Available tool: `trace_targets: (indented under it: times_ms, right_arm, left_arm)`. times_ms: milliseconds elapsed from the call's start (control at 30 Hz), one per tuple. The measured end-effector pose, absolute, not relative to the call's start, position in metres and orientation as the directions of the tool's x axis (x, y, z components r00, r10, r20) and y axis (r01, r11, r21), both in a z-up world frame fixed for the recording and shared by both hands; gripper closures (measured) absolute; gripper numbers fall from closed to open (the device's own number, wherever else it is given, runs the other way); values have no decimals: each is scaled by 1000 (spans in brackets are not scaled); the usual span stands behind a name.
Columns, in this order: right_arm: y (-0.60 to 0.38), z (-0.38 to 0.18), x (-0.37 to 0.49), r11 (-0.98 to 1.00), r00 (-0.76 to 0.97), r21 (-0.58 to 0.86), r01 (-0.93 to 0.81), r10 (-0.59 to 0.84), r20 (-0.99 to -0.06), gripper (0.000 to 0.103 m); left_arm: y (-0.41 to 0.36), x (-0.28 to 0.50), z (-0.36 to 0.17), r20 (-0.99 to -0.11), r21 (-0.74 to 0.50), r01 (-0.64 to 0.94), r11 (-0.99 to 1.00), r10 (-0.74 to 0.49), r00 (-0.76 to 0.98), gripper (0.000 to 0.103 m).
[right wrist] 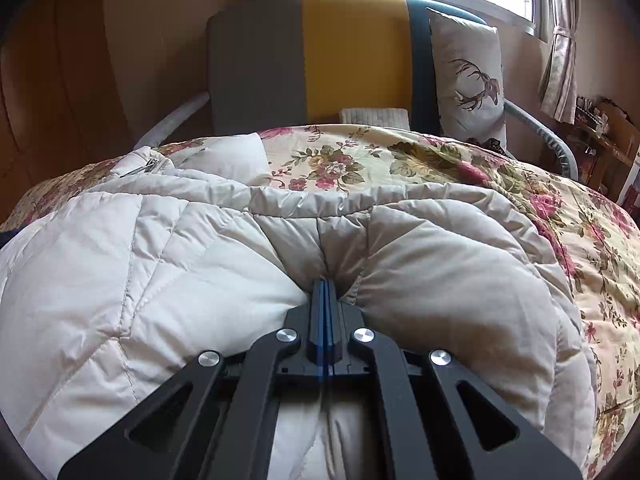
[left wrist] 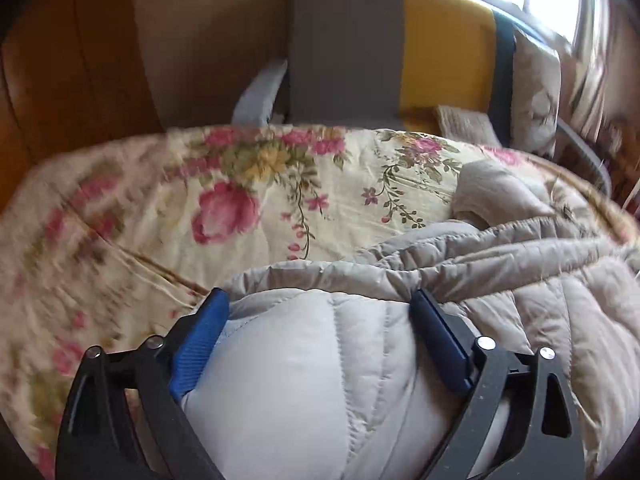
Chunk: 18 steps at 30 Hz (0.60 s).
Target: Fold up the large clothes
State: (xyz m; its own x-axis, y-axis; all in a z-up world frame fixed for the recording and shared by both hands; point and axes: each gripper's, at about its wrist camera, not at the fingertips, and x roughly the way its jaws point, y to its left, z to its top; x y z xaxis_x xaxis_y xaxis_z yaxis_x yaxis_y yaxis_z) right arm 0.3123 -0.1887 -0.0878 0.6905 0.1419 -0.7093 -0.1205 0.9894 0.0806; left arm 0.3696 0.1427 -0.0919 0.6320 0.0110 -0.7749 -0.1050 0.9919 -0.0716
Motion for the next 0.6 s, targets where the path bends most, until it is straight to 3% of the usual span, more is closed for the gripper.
trace_targets:
  times_ms: [100, 400, 467, 533, 600]
  right_arm:
    - [-189, -88, 312, 989, 690, 84, -121, 144, -709, 102]
    - [-190, -82, 310, 988, 685, 88, -124, 150, -712, 101]
    - [-191, -73, 308, 989, 690, 84, -121, 145, -709, 88]
    - [-194, -57, 302, 988, 721, 96, -121, 154, -675, 45]
    - [-196, -39, 296, 987, 755, 102, -124, 160, -635, 43]
  left_arm:
    - [150, 370, -97, -772, -143, -109, 984, -42, 634, 6]
    - [135, 319, -57, -710, -84, -161, 983, 54, 702, 6]
    - [127, 301, -39, -670, -127, -111, 986, -2, 742, 6]
    - [112, 289, -24, -632, -99, -55, 994, -20, 775, 6]
    - [95, 287, -19, -622, -28, -18, 999, -4, 783, 6]
